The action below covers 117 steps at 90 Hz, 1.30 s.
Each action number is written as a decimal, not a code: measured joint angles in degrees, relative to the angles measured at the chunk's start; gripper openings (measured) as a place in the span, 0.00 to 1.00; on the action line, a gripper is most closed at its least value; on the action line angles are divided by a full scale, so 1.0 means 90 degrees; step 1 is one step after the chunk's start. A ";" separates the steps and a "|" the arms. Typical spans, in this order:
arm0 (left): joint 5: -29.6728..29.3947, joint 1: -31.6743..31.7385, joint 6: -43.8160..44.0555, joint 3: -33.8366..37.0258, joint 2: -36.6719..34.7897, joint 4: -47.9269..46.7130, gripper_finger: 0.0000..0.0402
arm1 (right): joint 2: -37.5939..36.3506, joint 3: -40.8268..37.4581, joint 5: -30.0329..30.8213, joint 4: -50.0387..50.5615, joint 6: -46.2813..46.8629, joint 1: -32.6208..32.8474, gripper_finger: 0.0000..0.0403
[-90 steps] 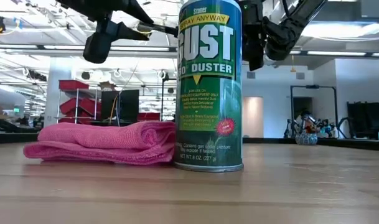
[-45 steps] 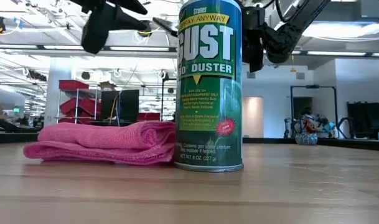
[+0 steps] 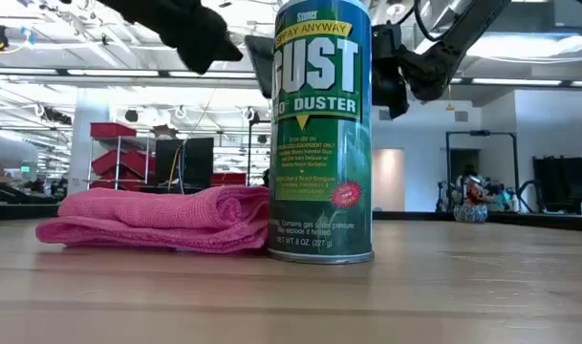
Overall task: Apply microfiber cloth
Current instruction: Spray the back of the cellphone using the spray bottle
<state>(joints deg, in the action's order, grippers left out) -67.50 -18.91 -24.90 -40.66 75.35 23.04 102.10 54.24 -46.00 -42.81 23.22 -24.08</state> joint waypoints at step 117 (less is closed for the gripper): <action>0.2642 -0.1267 0.4366 -0.0056 0.0902 0.1450 0.25 | 0.0044 -0.0267 0.1795 -0.0365 -0.3094 0.0477 0.04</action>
<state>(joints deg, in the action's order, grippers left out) -43.73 -30.31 14.39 -41.17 83.47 36.08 102.50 51.83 -29.85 -46.09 -4.62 -19.79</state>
